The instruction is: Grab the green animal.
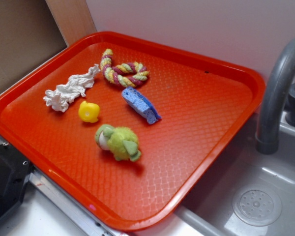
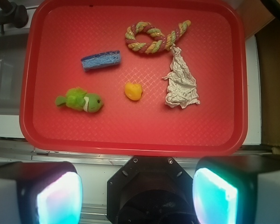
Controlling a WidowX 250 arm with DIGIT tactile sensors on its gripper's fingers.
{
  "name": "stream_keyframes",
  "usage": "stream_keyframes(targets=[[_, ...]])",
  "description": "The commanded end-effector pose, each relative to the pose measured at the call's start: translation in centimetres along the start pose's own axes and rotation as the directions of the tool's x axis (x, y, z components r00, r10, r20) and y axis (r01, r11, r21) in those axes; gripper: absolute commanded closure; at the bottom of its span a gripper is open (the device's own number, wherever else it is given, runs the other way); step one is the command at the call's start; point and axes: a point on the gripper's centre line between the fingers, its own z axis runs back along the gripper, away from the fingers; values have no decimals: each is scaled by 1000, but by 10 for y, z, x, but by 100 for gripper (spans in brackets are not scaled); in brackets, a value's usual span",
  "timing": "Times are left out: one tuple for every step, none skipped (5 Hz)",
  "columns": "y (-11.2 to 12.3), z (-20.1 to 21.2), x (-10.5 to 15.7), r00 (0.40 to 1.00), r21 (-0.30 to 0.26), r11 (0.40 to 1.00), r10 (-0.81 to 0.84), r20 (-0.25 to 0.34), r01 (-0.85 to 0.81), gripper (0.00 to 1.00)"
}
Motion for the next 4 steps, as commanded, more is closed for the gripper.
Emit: stream_keyframes(targets=[[0, 0, 0, 1000, 0, 1000, 0, 0, 0, 0], [-14, -18, 24, 960, 33, 968, -251, 123, 249, 0], [-31, -32, 52, 856, 95, 872, -490, 167, 480, 0], [-58, -55, 74, 691, 158, 722, -692, 210, 674, 0]])
